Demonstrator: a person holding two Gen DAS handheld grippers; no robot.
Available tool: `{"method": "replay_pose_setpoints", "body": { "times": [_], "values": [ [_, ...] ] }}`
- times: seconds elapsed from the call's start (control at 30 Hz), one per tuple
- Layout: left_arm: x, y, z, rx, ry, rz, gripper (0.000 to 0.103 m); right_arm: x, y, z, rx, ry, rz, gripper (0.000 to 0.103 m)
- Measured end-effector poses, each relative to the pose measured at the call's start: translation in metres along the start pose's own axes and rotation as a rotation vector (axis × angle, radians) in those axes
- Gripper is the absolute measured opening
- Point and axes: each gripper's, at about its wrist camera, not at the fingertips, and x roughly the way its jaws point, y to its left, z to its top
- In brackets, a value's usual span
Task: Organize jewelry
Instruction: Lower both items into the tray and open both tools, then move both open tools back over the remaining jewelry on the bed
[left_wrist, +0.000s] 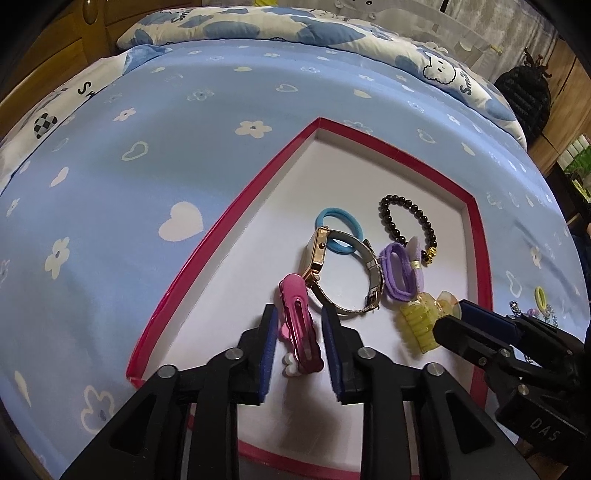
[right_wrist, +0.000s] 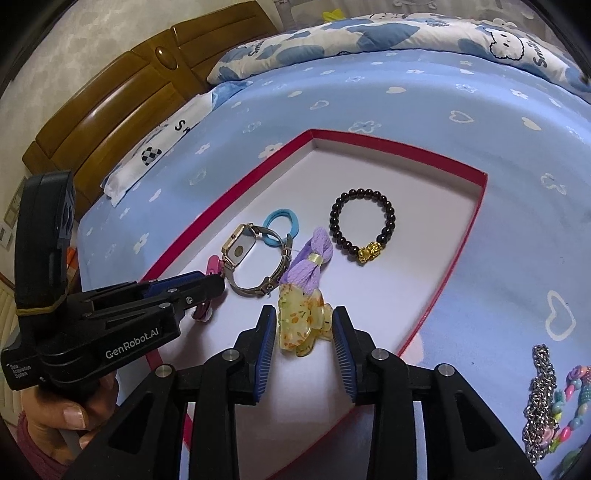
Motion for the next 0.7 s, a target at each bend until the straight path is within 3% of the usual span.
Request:
{"method": "replay_pose_setpoints", "body": {
  "times": [0.23,0.7],
  "values": [
    [-0.027,0.000,-0.009,-0.046,-0.051,-0.026,0.037,-0.029,-0.002,-0.001,0.013,-0.056,0.015,0.038],
    [-0.076,-0.037,-0.035,-0.038,-0.103,-0.139,0.042,-0.115,-0.046,-0.028,0.122,-0.199,-0.039,0.049]
  ]
}}
